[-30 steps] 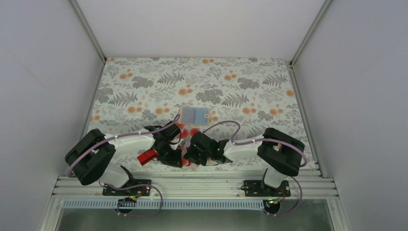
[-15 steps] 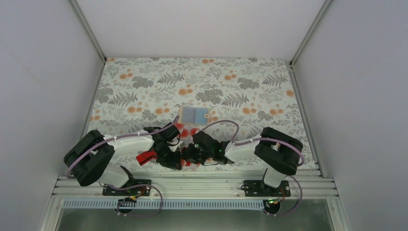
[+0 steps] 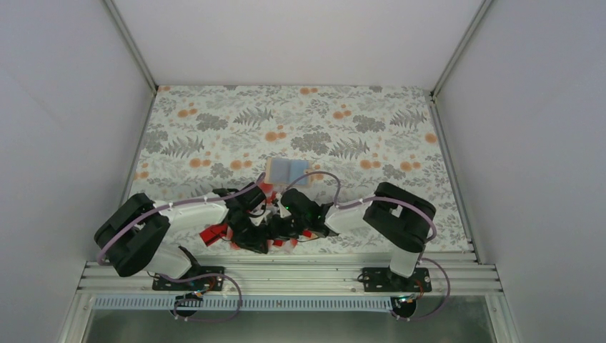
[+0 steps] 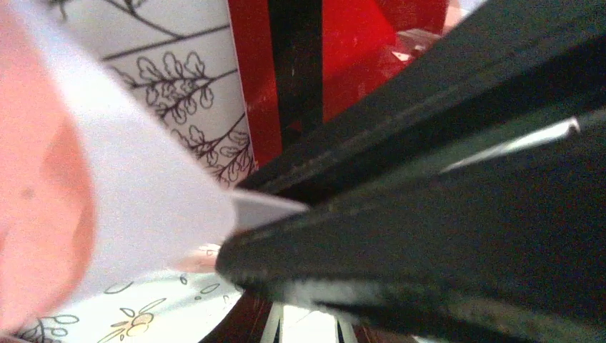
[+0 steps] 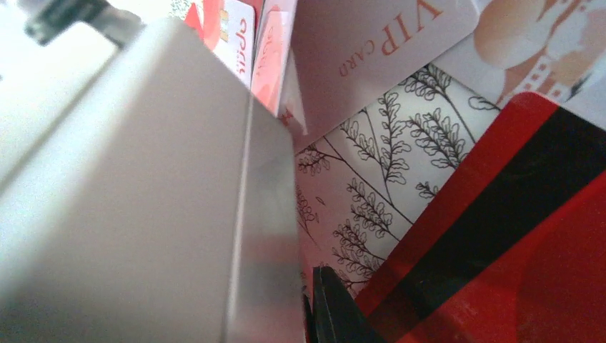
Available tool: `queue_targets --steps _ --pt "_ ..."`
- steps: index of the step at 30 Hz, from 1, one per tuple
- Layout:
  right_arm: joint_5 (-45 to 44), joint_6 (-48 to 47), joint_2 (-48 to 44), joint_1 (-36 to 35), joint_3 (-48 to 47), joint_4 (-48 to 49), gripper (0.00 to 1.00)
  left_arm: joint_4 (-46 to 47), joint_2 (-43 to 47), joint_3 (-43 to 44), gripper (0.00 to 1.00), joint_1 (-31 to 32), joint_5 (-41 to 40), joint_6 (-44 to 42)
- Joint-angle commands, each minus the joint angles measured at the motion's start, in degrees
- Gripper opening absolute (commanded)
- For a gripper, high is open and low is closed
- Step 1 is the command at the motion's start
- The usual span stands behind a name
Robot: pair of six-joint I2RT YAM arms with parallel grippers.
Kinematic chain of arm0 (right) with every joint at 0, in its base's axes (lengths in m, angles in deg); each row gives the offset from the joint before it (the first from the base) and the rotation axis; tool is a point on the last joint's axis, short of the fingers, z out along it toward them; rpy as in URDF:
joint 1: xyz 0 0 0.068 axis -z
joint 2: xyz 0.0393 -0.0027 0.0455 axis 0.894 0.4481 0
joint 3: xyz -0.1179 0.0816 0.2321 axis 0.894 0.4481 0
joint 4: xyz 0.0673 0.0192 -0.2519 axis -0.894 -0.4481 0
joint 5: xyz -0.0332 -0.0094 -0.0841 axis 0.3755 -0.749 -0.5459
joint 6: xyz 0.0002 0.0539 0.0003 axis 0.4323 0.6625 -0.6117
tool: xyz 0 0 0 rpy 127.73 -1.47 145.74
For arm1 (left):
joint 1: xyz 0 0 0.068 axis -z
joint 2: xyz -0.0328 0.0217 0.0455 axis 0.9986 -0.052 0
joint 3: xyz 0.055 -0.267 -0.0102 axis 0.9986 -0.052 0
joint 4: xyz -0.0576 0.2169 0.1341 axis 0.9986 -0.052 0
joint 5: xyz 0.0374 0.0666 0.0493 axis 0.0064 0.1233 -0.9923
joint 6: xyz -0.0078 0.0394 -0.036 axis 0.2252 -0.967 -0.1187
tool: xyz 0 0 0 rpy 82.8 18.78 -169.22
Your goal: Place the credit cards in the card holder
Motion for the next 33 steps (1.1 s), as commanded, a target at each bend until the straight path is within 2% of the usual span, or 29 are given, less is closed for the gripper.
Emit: queue_targets --steps 1,8,18,22,26,29,31,33 --pt "5.22 -4.80 2.68 -0.85 -1.21 -3.11 0.04 7.02 0.66 0.42 0.20 0.16 -1.33 -1.39" --pt "6.30 -1.86 1.54 0.33 3.25 0.64 0.04 5.38 3.46 2.22 0.21 0.15 -3.31 -0.76" --pt "12.50 5.01 -3.07 5.93 14.38 16.71 0.04 1.37 9.26 6.28 0.31 0.19 -5.08 2.68" --pt "15.21 6.32 -5.94 8.84 16.51 18.68 0.04 -1.37 11.30 9.38 0.39 0.26 -7.19 4.34" --pt "17.21 6.11 -11.90 10.98 15.95 14.60 0.04 -5.39 12.92 14.71 0.53 0.18 -10.48 5.63" --pt "17.74 6.76 -17.10 13.13 15.62 10.92 0.04 -8.01 13.95 19.91 0.71 0.18 -14.04 6.58" --pt "17.95 7.77 -20.52 15.56 15.57 8.80 0.04 -9.33 14.57 23.07 0.89 0.01 -16.16 7.42" --pt "17.85 8.64 -23.89 17.96 15.26 6.81 0.04 -9.79 15.13 25.89 0.97 -0.29 -17.58 8.11"
